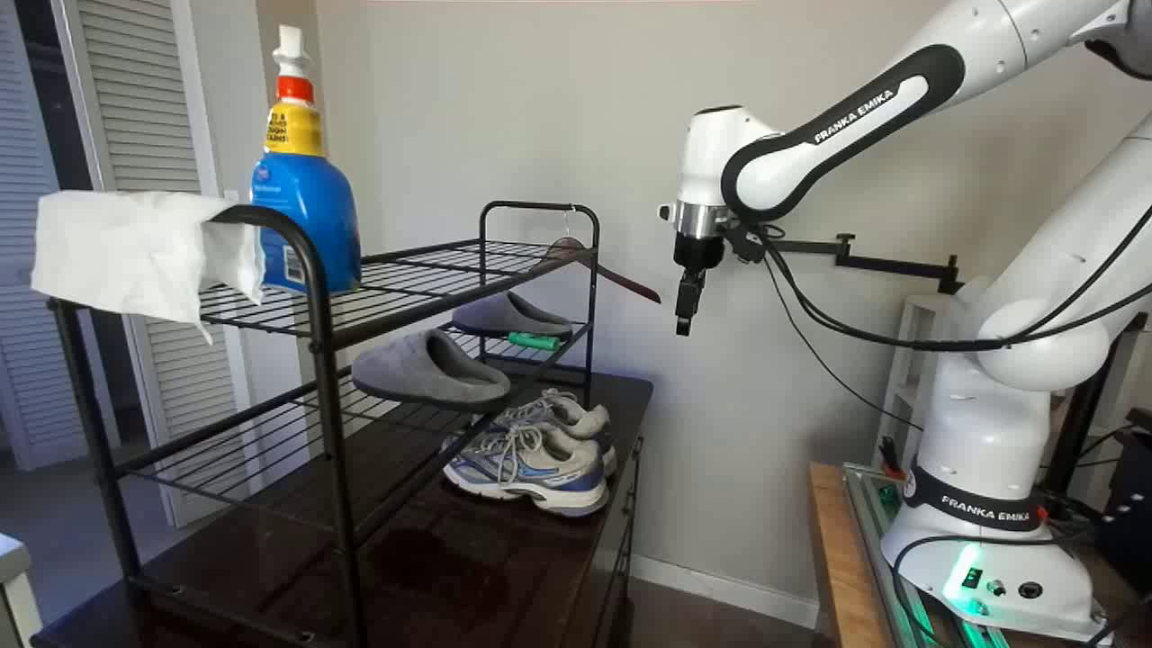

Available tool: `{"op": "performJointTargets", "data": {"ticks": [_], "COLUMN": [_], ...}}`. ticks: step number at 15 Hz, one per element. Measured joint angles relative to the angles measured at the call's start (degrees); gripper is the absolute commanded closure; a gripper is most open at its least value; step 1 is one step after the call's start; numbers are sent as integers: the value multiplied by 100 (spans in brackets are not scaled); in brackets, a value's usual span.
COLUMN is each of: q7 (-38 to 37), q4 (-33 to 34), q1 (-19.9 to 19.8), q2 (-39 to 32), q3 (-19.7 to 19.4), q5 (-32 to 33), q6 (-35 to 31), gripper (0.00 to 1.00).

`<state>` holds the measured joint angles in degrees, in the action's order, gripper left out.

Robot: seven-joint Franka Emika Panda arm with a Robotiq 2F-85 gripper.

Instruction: Put the green object in the sneakers

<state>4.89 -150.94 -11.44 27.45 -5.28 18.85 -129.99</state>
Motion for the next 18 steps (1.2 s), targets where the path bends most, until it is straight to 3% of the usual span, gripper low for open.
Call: {"op": "performJointTargets", "data": {"ticks": [18], "q7": [31], "q4": [-8], "q1": [71], "q2": [6], "q3": [-6], "q5": [-17], "q6": [-223], "gripper": [0]}}
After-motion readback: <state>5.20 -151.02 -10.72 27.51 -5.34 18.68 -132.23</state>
